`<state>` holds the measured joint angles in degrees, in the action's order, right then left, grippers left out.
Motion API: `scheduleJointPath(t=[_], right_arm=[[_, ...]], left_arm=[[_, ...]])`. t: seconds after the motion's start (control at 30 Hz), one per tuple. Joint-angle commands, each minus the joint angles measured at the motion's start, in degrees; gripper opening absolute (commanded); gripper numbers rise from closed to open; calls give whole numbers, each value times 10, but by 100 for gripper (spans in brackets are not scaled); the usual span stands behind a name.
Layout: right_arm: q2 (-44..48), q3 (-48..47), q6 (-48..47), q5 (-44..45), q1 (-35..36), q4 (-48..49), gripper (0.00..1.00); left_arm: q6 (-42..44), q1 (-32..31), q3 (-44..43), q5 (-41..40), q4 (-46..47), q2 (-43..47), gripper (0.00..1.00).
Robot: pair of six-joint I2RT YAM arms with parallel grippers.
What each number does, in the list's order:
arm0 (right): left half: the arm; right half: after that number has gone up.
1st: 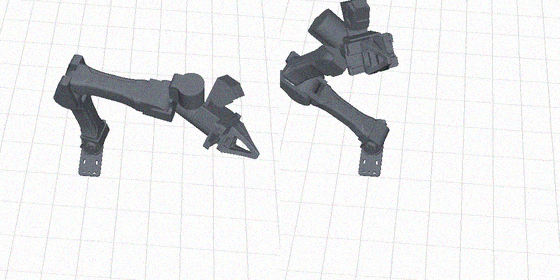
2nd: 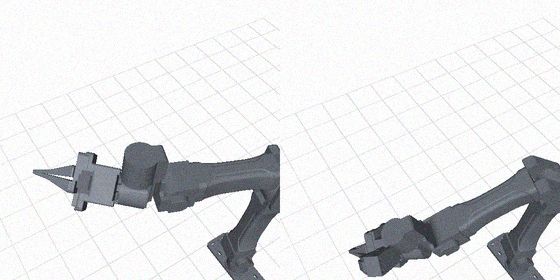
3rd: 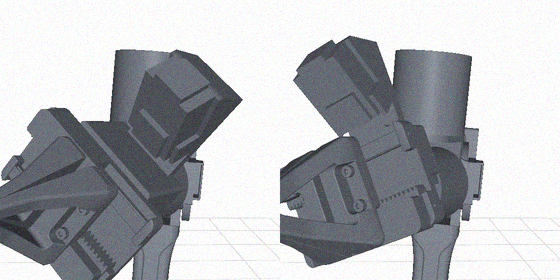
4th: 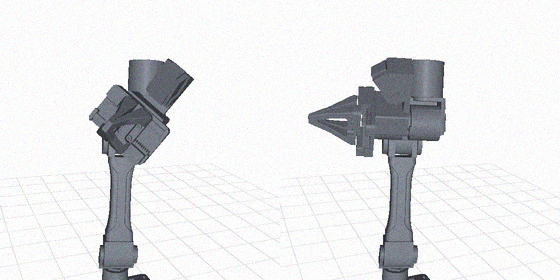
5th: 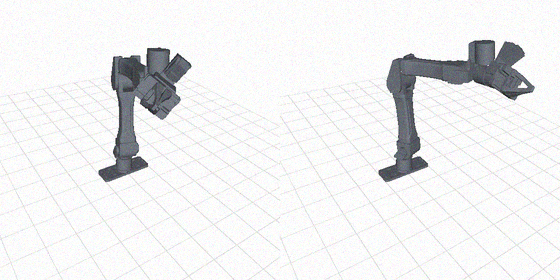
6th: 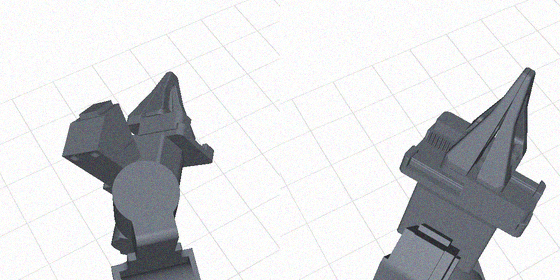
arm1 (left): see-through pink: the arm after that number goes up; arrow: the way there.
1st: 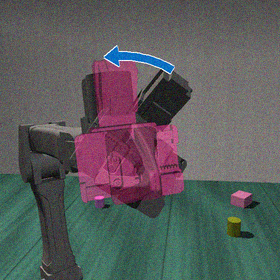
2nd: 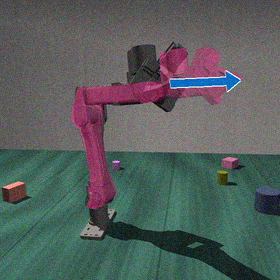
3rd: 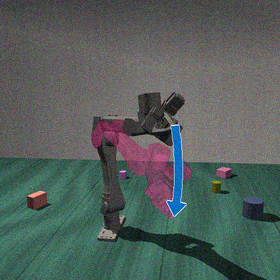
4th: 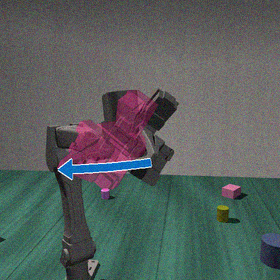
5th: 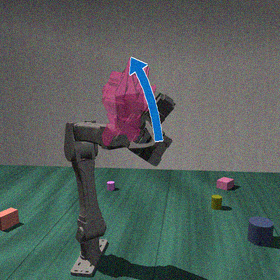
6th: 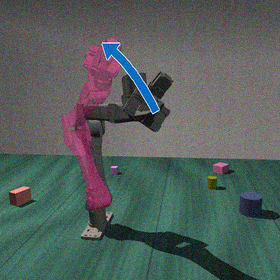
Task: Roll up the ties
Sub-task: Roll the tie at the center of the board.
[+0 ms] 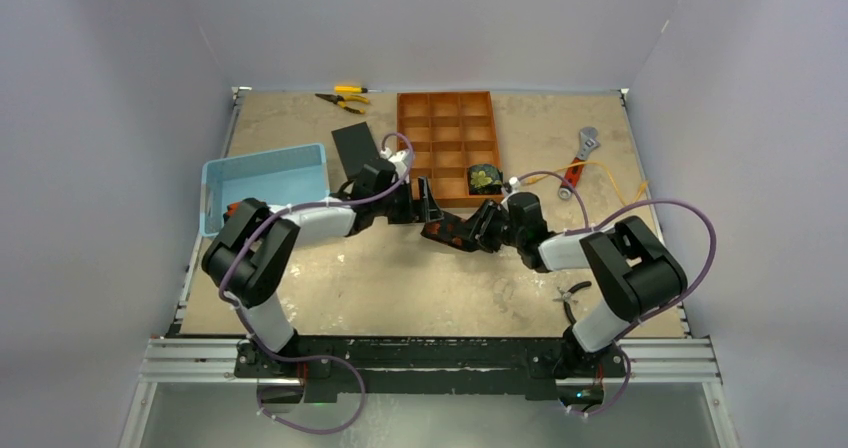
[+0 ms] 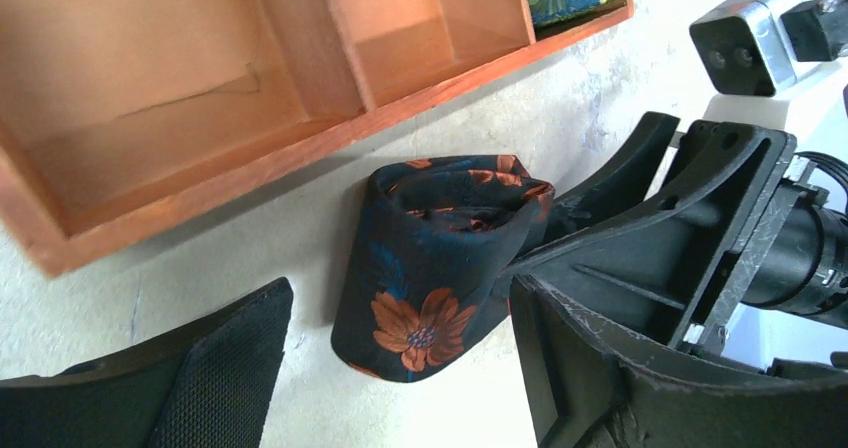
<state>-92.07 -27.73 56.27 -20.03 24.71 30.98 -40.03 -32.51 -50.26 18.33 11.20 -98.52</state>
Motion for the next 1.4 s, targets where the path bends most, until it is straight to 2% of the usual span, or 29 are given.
scheduleJointPath(t=[0.0, 0.2, 0.37, 0.63, 0.83, 1.2, 1.37], right_arm=[[-20, 17, -27, 20, -4, -6, 45], [-34, 24, -30, 6, -18, 11, 46], [-36, 26, -27, -6, -24, 19, 46], [-43, 24, -27, -13, -27, 25, 46], [-51, 23, -28, -19, -28, 32, 46], [-61, 19, -30, -20, -29, 37, 46], [-59, 17, -31, -20, -28, 37, 46]], left_arm=[[73, 11, -70, 57, -75, -28, 79], [140, 24, -105, 112, -111, -56, 76], [155, 27, -108, 138, -98, -75, 75], [108, 26, -98, 174, -27, -112, 72], [73, 24, -80, 188, 32, -127, 66], [80, 8, -83, 217, 18, -138, 37], [80, 1, -79, 216, 12, -131, 14]])
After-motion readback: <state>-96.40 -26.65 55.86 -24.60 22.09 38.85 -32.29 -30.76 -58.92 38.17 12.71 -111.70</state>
